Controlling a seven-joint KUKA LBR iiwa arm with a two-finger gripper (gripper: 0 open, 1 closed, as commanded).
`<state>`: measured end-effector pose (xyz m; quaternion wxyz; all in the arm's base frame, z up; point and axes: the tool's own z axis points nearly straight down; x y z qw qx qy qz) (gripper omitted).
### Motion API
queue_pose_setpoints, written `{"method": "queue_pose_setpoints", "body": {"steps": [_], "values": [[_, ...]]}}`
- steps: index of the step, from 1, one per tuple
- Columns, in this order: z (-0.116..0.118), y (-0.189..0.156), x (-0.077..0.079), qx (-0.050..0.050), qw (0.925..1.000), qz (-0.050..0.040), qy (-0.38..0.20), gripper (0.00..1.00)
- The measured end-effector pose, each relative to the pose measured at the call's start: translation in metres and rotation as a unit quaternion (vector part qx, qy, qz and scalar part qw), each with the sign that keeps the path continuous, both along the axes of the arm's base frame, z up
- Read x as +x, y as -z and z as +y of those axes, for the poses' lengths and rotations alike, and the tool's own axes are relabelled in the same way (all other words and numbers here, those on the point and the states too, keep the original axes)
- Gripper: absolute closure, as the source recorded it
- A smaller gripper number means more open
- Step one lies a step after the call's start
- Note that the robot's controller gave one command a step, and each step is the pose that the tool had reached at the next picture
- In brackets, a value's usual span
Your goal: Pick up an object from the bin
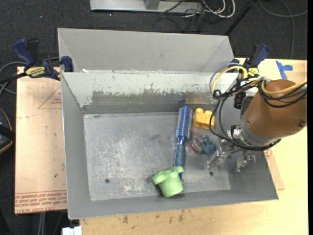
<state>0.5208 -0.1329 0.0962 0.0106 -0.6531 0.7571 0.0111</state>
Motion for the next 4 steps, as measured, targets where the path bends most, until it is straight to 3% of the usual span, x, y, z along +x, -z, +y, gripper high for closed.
{"method": "queue_pose_setpoints", "body": {"steps": [1,2,3,4], "values": [[0.016,0.009,0.048,0.001,0.9654,-0.0081,-0.260,0.00],[0.014,0.006,0.041,0.001,0.9609,-0.0137,-0.277,0.00],[0.024,0.018,-0.031,-0.006,0.9394,-0.0223,-0.342,0.00],[0.040,-0.035,0.002,-0.013,0.9103,-0.0083,-0.414,0.00]]}}
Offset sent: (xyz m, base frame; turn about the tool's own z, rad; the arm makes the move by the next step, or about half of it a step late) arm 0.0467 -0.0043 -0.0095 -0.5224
